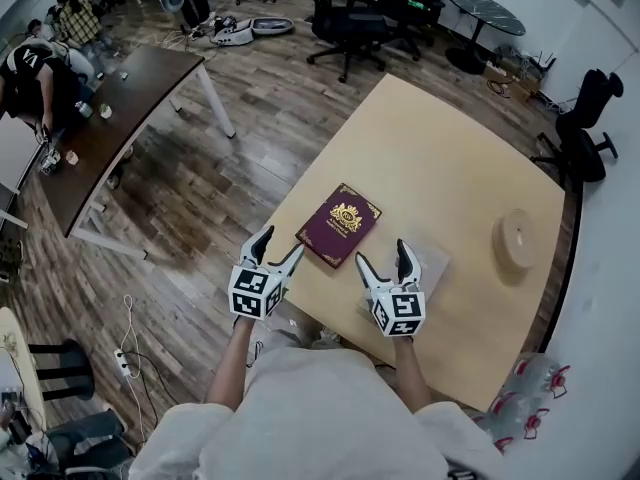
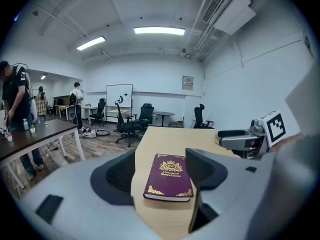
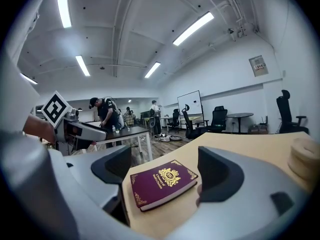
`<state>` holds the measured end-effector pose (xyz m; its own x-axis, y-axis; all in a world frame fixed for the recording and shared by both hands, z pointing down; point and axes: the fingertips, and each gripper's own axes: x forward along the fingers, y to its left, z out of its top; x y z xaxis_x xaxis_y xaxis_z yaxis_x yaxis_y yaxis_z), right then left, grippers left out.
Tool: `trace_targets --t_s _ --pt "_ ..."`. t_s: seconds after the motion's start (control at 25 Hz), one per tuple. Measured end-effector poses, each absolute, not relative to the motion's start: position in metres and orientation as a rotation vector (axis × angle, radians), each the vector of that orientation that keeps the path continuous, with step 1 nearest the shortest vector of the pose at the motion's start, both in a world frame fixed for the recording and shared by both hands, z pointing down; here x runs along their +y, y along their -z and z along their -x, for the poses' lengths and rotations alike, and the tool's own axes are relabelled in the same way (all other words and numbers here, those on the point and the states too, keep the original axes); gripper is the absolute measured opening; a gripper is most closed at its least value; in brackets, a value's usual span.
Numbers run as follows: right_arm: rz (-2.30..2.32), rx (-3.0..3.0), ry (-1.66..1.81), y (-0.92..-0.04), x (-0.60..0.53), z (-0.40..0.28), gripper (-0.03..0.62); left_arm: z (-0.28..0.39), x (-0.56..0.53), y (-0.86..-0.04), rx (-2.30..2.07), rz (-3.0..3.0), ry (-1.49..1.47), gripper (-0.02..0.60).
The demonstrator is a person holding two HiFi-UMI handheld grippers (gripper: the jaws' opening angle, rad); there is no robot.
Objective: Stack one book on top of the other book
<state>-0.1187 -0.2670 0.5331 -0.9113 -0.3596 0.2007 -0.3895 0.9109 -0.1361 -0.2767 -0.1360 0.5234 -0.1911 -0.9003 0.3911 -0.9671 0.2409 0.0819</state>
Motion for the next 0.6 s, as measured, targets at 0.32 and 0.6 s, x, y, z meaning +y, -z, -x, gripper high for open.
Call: trace_targets --t_s 0.32,0.6 --pt "-0.624 -2.876 -0.307 -0.539 -0.263 0.123 0.402 0.287 -0.148 -0.533 -2.102 -1.764 -0.269 0.318" --pt "-0.716 -2.812 -0.323 -0.549 -0.255 0.132 0.402 0.302 -0.16 -0.547 -2.007 -1.844 -0.251 0.318"
